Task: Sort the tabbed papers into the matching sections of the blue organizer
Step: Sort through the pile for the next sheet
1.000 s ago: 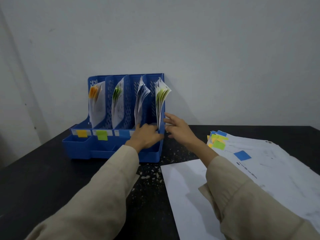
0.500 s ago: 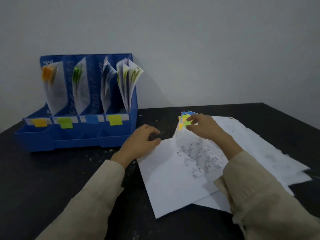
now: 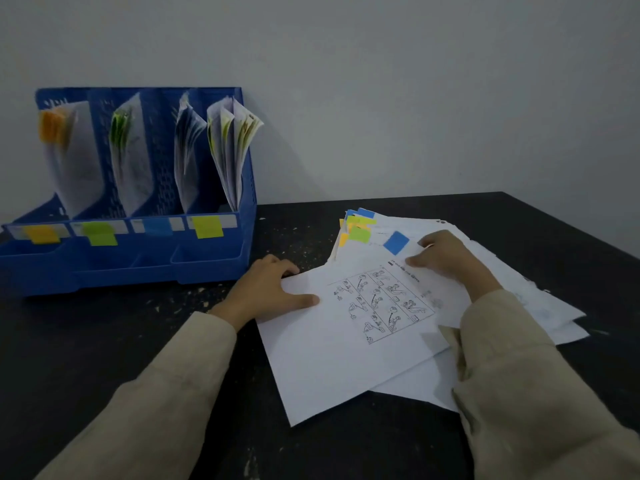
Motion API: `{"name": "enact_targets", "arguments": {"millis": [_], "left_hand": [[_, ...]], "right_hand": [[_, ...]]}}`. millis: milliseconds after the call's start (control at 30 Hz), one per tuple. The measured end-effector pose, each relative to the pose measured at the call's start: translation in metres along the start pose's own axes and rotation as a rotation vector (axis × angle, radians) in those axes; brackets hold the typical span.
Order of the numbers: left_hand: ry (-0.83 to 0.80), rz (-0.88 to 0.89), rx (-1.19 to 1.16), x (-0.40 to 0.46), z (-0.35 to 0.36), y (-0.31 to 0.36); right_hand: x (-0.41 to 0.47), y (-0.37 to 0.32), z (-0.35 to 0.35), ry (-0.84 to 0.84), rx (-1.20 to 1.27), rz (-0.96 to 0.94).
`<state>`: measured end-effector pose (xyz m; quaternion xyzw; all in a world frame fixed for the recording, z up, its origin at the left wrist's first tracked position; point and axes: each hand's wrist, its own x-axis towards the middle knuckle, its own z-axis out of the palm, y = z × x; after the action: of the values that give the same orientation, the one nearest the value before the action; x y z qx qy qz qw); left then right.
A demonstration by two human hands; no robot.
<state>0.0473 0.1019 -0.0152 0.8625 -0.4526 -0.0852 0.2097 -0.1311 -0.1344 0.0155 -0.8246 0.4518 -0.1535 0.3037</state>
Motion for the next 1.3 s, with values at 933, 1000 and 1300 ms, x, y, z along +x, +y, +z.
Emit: {"name": "enact_targets", "arguments": {"millis": [933,1000,1300], "left_hand": [[0.629,0.265,-0.363,-0.112,-0.165,-0.069],[0.798,0.192,-0.387,-0.127,-0.175,-0.084],[1.145,0.090,-0.419,-0.166,-0.205,-0.128]], "right_hand": [[-0.050,-0.212,0.027,-0.101,0.665,-0.718],[-0.053,-0.228,0.041,-0.140,0.645,-0.733],[-0.061,-0.268,0.097,-0.511,0.641,-0.604]]}}
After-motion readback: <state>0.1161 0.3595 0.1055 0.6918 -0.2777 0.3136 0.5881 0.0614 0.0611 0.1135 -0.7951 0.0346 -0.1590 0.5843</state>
